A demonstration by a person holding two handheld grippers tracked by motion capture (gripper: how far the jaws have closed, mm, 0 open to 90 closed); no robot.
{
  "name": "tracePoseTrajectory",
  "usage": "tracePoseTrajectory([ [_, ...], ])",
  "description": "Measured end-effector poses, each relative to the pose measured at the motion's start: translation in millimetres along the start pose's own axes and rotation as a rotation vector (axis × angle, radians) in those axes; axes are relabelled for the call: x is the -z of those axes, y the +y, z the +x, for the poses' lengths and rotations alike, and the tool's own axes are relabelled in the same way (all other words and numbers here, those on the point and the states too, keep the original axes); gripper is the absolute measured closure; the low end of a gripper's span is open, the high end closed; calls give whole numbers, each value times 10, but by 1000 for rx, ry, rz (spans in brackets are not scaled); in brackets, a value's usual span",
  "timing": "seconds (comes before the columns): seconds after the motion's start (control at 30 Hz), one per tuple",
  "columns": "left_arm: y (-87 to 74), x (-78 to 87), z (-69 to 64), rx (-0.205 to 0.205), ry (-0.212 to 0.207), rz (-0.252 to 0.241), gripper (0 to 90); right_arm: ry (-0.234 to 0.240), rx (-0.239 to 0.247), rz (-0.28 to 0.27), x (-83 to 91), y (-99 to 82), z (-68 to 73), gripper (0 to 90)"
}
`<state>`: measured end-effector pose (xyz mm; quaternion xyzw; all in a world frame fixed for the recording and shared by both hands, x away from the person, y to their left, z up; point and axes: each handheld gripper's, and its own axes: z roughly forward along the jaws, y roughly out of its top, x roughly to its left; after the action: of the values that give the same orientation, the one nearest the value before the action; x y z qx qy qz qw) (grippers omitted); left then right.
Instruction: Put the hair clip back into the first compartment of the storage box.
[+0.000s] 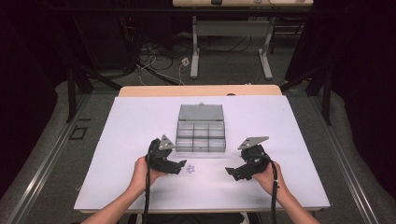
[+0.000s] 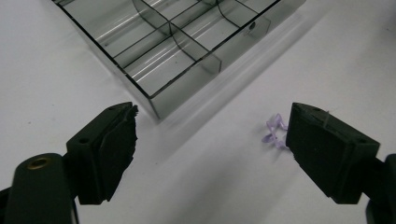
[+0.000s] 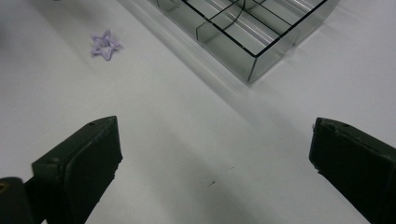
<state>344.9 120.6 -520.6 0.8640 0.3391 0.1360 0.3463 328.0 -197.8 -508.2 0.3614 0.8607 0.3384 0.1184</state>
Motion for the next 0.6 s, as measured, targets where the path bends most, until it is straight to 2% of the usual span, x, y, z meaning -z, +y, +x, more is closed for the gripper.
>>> tracePoseTrajectory([
  [0.1,10,-38,-30,1,-23,4,227,2,-4,7,4,1,-3,20],
  [0.3,16,-113,-80,10,-70,23,374,-11,-5,-19,1,-3,-12,22],
  [0.37,12,-138,-100,14,-91,32,426,-7,-5,-8,5,-3,-13,22],
  [0.6,-21,-192,-157,-2,-153,42,605,-6,-3,-6,-3,-8,-11,23],
])
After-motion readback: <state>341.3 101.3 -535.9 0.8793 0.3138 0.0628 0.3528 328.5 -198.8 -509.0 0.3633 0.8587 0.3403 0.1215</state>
